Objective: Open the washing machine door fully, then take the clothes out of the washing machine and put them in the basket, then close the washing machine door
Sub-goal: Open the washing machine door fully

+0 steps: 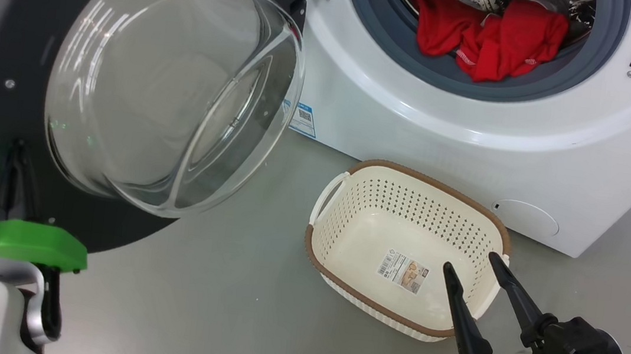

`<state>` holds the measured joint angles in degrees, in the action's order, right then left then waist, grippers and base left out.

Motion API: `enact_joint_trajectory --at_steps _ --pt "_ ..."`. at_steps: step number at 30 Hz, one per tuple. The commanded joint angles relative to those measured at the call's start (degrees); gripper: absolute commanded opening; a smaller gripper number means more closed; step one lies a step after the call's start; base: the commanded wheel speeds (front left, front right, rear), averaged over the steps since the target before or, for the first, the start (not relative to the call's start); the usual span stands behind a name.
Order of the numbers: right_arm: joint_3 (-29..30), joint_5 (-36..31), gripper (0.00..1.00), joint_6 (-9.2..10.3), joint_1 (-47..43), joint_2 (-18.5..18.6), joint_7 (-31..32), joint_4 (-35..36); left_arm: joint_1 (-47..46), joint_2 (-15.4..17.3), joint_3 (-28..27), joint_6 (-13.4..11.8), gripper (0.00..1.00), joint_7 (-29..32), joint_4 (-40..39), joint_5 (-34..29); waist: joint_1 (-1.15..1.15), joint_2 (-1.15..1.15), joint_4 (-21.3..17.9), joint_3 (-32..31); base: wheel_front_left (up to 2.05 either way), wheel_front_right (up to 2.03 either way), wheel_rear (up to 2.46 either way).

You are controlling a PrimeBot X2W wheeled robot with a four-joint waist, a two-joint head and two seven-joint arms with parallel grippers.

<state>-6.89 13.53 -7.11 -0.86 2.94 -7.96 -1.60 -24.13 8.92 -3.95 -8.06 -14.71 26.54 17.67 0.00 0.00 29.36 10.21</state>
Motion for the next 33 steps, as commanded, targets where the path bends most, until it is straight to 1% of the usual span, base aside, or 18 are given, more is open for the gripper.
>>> enact_joint_trajectory --at_steps 1,7,17,23,31,33 --pt "-1.44 -0.82 1.0 -0.37 1.64 -0.06 0.24 1.94 -2.71 2.55 -3.47 0.04 0.0 -0.29 -0.57 -0.64 0.0 0.0 -0.05 0.26 0.0 0.0 0.0" --pt "-1.38 -1.27 1.0 -0.37 1.81 -0.06 0.91 2.63 -4.16 2.36 -6.36 0.73 0.0 -0.29 1.22 -1.72 0.0 0.0 -0.26 1.15 0.0 0.0 0.0" --pt "-0.95 -1.92 1.0 -0.37 1.9 -0.06 1.72 3.27 -5.14 1.16 -9.52 2.06 0.0 -0.29 2.22 -4.04 0.0 0.0 -0.57 1.83 0.0 0.0 0.0" --pt "-1.03 -1.6 1.0 -0.37 1.93 -0.06 1.49 3.09 -4.64 -0.82 -10.47 3.7 0.0 -0.29 0.0 -4.76 0.0 0.0 -0.61 1.68 0.0 0.0 0.0" --pt "-0.93 -0.57 1.0 -0.37 2.19 -0.06 0.26 2.0 -1.95 -3.49 -10.28 5.61 0.0 -0.29 -5.38 -5.81 0.0 0.0 -1.05 0.91 0.0 0.0 0.0" --pt "-0.87 -0.32 1.0 -0.37 2.29 -0.06 -0.16 1.64 -1.16 -4.04 -10.01 6.18 0.48 -0.29 -6.57 -5.67 0.0 0.0 -1.27 0.61 0.0 0.0 0.0"
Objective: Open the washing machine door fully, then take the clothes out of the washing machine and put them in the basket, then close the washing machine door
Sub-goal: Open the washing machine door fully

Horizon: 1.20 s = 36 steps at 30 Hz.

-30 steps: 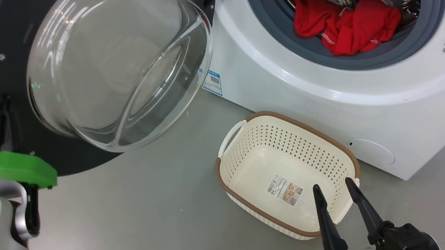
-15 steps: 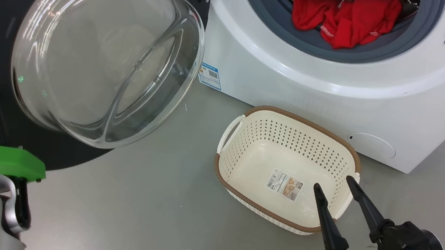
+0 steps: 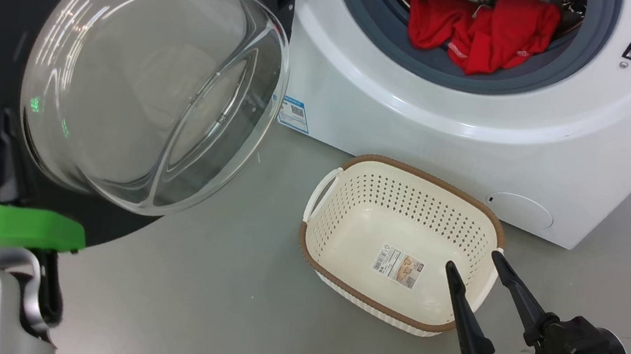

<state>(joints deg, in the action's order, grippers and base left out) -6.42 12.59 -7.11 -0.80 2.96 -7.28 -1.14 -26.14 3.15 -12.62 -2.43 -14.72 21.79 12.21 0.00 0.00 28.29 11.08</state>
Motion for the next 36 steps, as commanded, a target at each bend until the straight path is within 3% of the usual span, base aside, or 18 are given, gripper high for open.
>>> enact_joint_trajectory --at_steps 1,2,7,18,25,36 --pt "-1.34 0.75 1.0 -0.37 2.29 -0.08 -1.04 1.0 1.15 1.51 -1.17 0.96 0.79 -0.28 -2.26 0.0 0.0 0.0 -0.3 -0.35 0.0 0.0 0.0" --pt "-1.35 0.9 1.0 -0.37 2.35 -0.08 -1.25 0.81 1.36 1.34 -1.03 1.28 1.0 -0.28 -2.76 0.07 0.0 0.0 -0.47 -0.48 0.0 0.0 0.0" --pt "-1.3 1.65 1.0 -0.37 2.57 -0.08 -2.45 -0.2 2.58 0.71 -0.87 2.73 1.0 -0.28 -6.57 0.76 0.0 0.0 -1.99 -1.22 0.0 0.0 0.0" --pt "-0.99 3.58 1.0 -0.37 2.47 -0.08 -4.69 -2.42 7.85 -0.14 2.67 2.55 1.0 -0.28 -16.85 2.14 0.0 0.0 -5.86 -2.87 0.0 0.0 0.0" --pt "-0.9 4.64 1.0 -0.37 2.68 -0.08 -6.13 -3.95 12.93 -0.24 8.74 5.85 1.0 -0.28 -23.85 5.29 0.0 0.0 -8.56 -4.04 0.0 0.0 0.0" --pt "1.03 2.89 1.0 -0.37 2.64 -0.08 -7.57 -3.58 16.64 0.88 14.0 8.7 1.0 -0.21 -22.18 7.7 0.0 0.0 -15.7 -5.13 0.0 0.0 0.0"
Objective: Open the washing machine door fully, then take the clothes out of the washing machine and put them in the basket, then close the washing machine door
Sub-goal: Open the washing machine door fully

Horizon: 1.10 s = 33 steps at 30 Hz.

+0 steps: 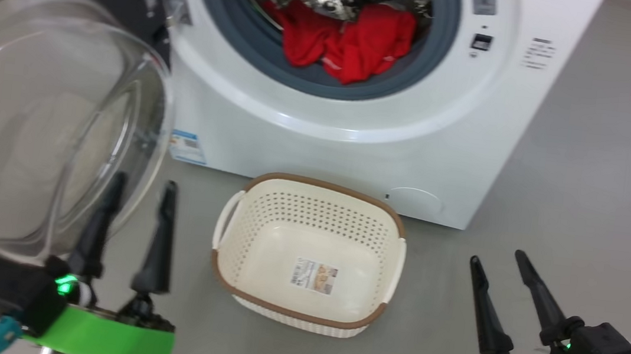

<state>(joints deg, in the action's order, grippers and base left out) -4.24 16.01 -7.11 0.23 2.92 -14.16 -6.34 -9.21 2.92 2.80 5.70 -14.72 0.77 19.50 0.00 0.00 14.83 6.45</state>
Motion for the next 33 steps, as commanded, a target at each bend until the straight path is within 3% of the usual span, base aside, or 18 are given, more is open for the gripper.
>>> enact_joint_trajectory --at_steps 1,6,14,33 --pt "-0.61 -1.04 1.0 -0.37 1.51 -0.04 -0.74 1.93 -0.14 1.43 -0.63 0.82 1.0 -0.1 -0.81 0.74 0.0 0.0 -2.97 -0.61 0.0 0.0 0.0" --pt "1.95 -2.45 1.0 -0.37 0.52 -0.04 -0.82 4.29 0.84 3.12 1.96 1.3 1.0 0.26 0.77 0.91 0.0 0.0 -6.5 -1.39 0.0 0.0 0.0" --pt "3.52 -2.35 1.0 -0.37 -1.84 -0.04 -0.83 6.58 2.96 3.36 1.4 -0.13 1.0 0.0 1.59 -0.28 0.0 0.0 -11.44 -2.83 0.0 0.0 0.0" --pt "5.55 -3.37 1.0 -0.37 -6.96 -0.04 -0.84 7.95 8.49 3.17 -1.08 -2.01 1.0 -0.27 2.95 -3.03 0.0 0.0 -17.03 -6.53 0.0 0.0 0.0"
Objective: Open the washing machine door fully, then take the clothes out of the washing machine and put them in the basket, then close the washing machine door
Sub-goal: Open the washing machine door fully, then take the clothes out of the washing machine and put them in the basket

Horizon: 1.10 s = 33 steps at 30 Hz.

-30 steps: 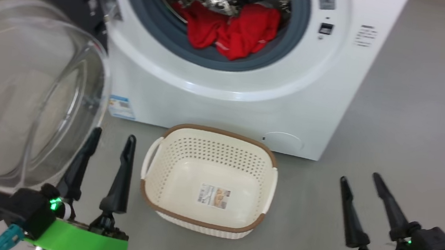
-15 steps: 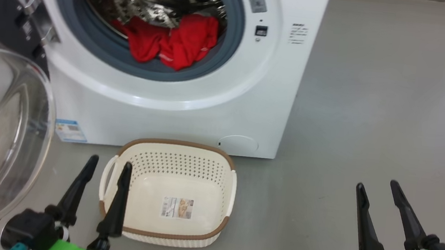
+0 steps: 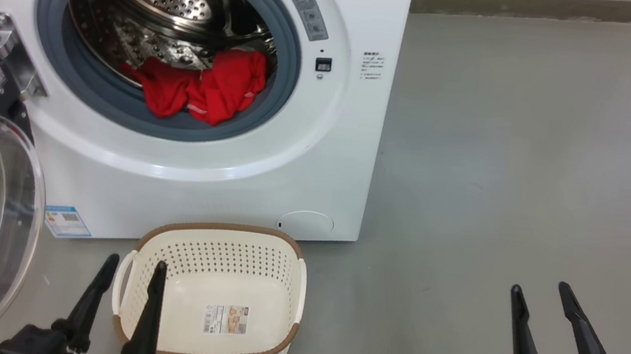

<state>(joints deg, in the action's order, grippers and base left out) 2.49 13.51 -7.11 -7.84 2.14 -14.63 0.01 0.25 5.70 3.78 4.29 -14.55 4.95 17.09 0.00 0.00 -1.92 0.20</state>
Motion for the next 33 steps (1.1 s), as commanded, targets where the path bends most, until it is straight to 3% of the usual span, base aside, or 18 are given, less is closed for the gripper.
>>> enact_joint_trajectory --at_steps 1,21,33 --pt "-1.0 -0.93 1.0 -0.37 0.95 0.74 -0.37 1.65 -0.76 0.32 -2.2 -0.63 1.0 -0.43 -1.24 -0.69 0.0 0.0 -0.43 -0.43 0.0 0.0 0.0" --pt "-1.12 -1.2 1.0 -0.37 0.84 0.74 -0.37 1.47 -0.24 -0.47 -3.55 -1.48 1.0 -0.44 0.77 -2.43 0.0 0.0 -0.69 -1.26 0.05 -0.05 0.0" --pt "-1.61 -0.71 1.0 -0.37 0.94 0.74 -0.37 1.44 -0.8 -0.2 -3.74 -1.38 1.0 -0.44 -0.19 -3.61 0.0 0.0 -0.05 -0.48 1.14 -1.14 0.0"
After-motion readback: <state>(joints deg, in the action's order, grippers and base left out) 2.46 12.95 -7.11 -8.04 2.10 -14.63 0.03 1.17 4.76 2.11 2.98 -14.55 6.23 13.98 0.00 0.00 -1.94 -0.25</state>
